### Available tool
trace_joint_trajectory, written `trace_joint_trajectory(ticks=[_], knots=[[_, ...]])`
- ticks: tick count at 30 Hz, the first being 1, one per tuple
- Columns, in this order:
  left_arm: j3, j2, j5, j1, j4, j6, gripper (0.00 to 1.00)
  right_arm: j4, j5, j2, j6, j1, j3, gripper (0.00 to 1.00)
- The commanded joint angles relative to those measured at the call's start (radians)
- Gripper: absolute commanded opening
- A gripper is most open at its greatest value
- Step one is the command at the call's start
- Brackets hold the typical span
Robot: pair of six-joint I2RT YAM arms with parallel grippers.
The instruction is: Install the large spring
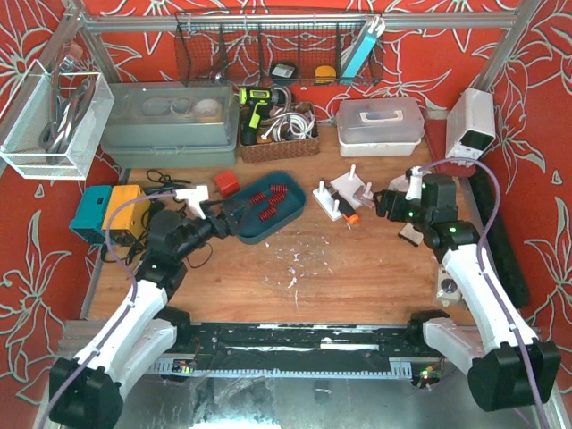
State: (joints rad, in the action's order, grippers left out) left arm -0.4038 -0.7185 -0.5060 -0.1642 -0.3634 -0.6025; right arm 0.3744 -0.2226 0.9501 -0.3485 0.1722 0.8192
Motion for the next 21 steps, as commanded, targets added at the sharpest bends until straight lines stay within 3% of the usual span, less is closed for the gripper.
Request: trace_joint_trajectory(ticks=[1, 5, 8, 15, 18, 21], knots=[[-0.032, -0.026, 0.048, -0.138, 0.044, 0.061, 0.98, 0.061, -0.029, 0.07, 0.046, 0.044, 0.001, 0.9], [-0.017, -0.031, 0.3, -0.367, 0.032, 0.132, 0.99, 0.082, 0.041, 0.156, 0.088, 0.129, 0.032, 0.82], [-0.037, -0.092, 0.409, -0.481, 0.03, 0.194, 0.99, 0.096, 0.138, 0.223, 0.115, 0.202, 0.064, 0.72], [-0.102, -0.303, 0.562, -0.622, 0.102, 0.295, 1.0, 0.142, 0.249, 0.428, 0.211, 0.276, 0.153, 0.55], [-0.115, -0.334, 0.68, -0.652, 0.144, 0.338, 1.0, 0.144, 0.227, 0.488, 0.247, 0.277, 0.17, 0.53], [-0.035, -0.302, 0.716, -0.659, 0.055, 0.349, 1.0, 0.144, 0.208, 0.537, 0.277, 0.277, 0.192, 0.54]])
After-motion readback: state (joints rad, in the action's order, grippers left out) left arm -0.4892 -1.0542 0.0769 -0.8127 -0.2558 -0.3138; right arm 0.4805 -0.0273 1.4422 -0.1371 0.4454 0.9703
